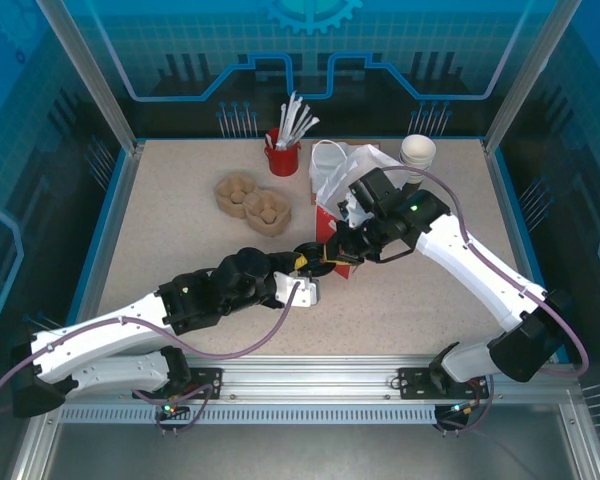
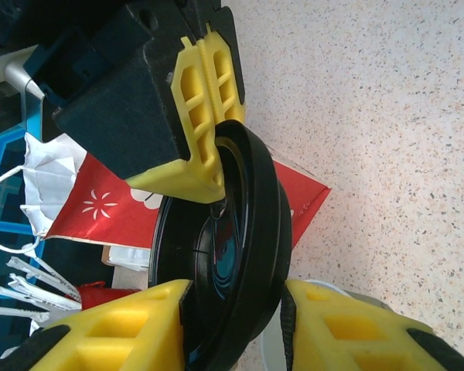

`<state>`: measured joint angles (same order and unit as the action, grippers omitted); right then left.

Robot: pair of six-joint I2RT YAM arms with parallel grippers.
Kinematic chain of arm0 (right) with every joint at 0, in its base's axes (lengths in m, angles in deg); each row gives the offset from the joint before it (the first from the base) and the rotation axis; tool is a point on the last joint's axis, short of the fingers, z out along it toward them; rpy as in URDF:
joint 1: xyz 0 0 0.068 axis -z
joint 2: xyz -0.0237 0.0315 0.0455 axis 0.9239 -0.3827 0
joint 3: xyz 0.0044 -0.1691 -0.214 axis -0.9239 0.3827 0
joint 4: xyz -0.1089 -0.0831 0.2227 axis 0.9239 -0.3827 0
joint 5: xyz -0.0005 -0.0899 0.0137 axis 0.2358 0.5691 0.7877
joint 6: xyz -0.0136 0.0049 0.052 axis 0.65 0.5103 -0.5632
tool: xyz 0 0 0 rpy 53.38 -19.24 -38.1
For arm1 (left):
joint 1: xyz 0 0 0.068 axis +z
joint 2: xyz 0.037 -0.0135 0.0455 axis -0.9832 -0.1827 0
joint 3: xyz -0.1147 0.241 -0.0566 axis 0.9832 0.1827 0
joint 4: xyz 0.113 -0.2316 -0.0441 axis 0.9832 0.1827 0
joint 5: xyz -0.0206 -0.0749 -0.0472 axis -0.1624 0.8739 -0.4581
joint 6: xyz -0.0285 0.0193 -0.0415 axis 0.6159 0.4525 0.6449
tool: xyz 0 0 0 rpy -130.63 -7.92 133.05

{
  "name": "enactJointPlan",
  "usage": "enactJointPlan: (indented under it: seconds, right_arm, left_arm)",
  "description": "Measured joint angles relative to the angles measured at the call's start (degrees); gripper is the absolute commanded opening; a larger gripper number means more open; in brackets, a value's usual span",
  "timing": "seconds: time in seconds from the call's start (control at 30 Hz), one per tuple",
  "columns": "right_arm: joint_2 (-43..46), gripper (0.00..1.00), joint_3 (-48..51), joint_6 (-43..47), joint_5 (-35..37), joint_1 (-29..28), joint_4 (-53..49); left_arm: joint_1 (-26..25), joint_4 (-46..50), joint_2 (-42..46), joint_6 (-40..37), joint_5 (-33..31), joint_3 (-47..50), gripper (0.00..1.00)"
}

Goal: Pack the takeout coffee

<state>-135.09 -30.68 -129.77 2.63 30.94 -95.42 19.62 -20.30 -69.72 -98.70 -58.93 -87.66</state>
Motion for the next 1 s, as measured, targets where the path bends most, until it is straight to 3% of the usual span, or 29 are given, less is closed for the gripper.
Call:
enactJointPlan:
  seconds: [0.17, 0.63, 1.0]
  right_arm:
    - [-0.22, 0.00, -0.02, 0.52, -0.26, -0.02, -0.90]
    - [-0.35, 0.00, -0.02, 0.70, -0.44, 0.00, -1.75]
    - [-0.35, 0.00, -0.02, 0.68, -1.11, 0.33, -1.40]
  left_arm:
    - [0.00, 1.75, 0.15, -0.52, -0.02, -0.72, 0.44]
    - [0.00, 2.10, 0.83, -1.66, -1.75, -0.70, 0.32]
    - [0.00, 0.94, 0.81, -1.66, -1.73, -0.02, 0.29]
